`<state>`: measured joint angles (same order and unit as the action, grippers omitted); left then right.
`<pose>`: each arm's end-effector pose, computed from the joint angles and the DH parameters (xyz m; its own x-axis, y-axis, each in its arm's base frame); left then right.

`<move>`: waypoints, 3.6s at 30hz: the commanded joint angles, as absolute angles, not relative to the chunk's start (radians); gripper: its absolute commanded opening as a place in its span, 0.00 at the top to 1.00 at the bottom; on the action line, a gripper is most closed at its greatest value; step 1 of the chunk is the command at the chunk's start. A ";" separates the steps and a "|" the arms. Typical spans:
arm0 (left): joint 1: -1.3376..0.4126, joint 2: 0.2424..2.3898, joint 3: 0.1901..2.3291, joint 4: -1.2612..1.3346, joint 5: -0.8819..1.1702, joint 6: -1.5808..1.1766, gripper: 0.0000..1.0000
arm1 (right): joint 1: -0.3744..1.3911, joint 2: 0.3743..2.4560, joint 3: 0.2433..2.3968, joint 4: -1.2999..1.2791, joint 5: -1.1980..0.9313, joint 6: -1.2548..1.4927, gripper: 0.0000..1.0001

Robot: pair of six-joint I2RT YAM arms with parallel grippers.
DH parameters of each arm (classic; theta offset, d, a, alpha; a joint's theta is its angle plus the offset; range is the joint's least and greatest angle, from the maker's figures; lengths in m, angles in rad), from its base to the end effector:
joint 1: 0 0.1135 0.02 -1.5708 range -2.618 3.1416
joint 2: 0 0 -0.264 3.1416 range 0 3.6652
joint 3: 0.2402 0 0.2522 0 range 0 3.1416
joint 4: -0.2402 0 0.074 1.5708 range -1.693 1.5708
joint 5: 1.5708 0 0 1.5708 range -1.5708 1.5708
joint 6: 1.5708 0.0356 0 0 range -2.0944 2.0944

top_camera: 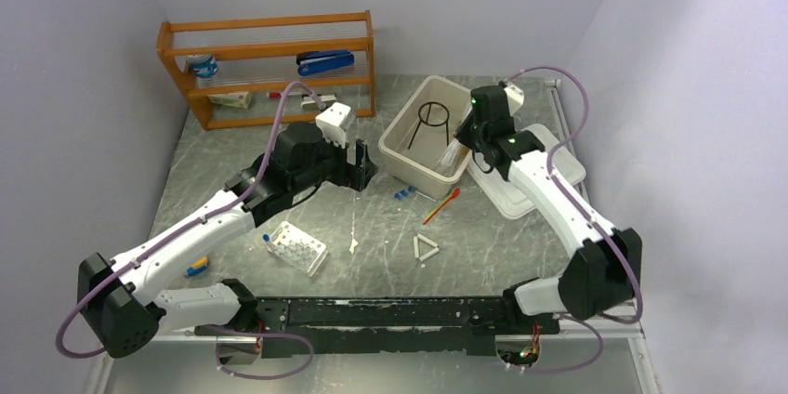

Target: Organize the chemistry lab equipment

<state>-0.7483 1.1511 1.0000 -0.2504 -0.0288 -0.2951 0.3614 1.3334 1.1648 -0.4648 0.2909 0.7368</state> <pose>0.1945 -0.1792 0.3342 -0.4662 0.0361 -0.8840 0.5488 0.7955 -0.2569 0.2811 0.0953 0.3242 -0.4923 0.5020 -0.7110 0.2813 0.8648 0.4159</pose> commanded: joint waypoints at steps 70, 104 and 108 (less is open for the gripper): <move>-0.743 1.056 0.929 -0.145 0.002 -0.341 0.15 | 0.359 1.215 0.520 -0.053 0.150 0.956 0.59; -0.744 1.044 0.902 -0.138 -0.042 -0.342 0.15 | 0.359 1.410 0.603 -0.177 0.326 0.904 0.85; -0.744 1.048 0.904 -0.141 -0.036 -0.342 0.15 | 0.358 1.367 0.600 -0.266 0.348 0.853 0.85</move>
